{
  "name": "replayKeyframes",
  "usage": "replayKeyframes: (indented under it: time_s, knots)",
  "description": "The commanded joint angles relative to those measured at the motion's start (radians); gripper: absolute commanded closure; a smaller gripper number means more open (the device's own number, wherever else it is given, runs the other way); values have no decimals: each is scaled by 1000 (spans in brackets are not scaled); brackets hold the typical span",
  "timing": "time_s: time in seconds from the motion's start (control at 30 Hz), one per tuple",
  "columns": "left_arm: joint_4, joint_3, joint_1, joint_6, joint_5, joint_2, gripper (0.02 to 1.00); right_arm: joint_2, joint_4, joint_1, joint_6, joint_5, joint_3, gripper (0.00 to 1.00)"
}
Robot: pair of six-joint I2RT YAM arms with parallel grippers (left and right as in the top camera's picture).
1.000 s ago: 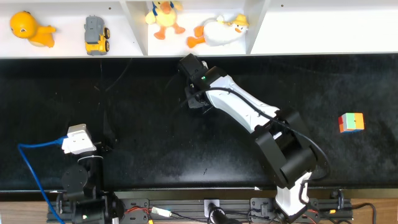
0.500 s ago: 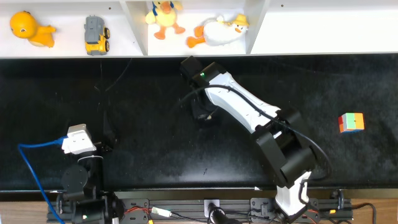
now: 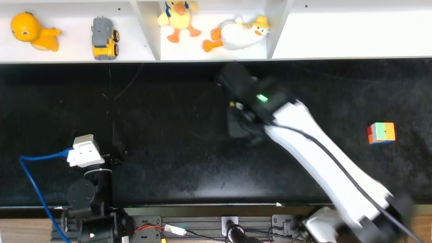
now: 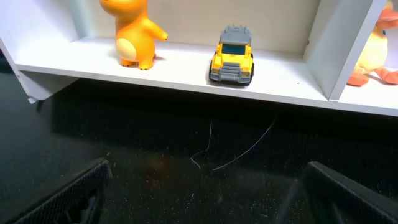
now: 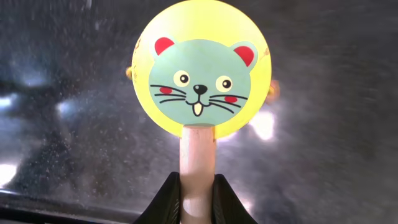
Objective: Store Toys
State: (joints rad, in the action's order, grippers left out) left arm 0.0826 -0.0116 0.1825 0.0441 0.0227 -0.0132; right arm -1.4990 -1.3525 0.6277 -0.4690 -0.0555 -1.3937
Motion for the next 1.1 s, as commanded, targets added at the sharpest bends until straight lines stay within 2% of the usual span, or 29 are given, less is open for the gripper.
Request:
replayKeyframes:
  time_s: [0.03,0.2,0.3,0.47,0.6,0.7,0.83,1.1]
  knots:
    - [1,3,-6,-22,8,10,20,143,-2,-100,-32,-89,139,954]
    - [1,3,-6,-22,8,10,20,256,18,-292,-21,-175,258,956]
    - [1,3,-6,-22,8,10,20,272,77,-405,80,-198,275,952]
    - [1,3,-6,-22,8,10,23,270,272,-517,229,-200,281,954]
    - [1,3,-6,-22,8,10,20,269,430,-563,255,-164,282,954]
    - [1,3,-6,-22,8,10,20,246,550,-571,380,-79,282,954]
    - [1,3,-6,-22,8,10,20,183,668,-571,498,-15,282,954]
    - [1,3,-6,-22,8,10,20,31,813,-571,601,-12,282,954]
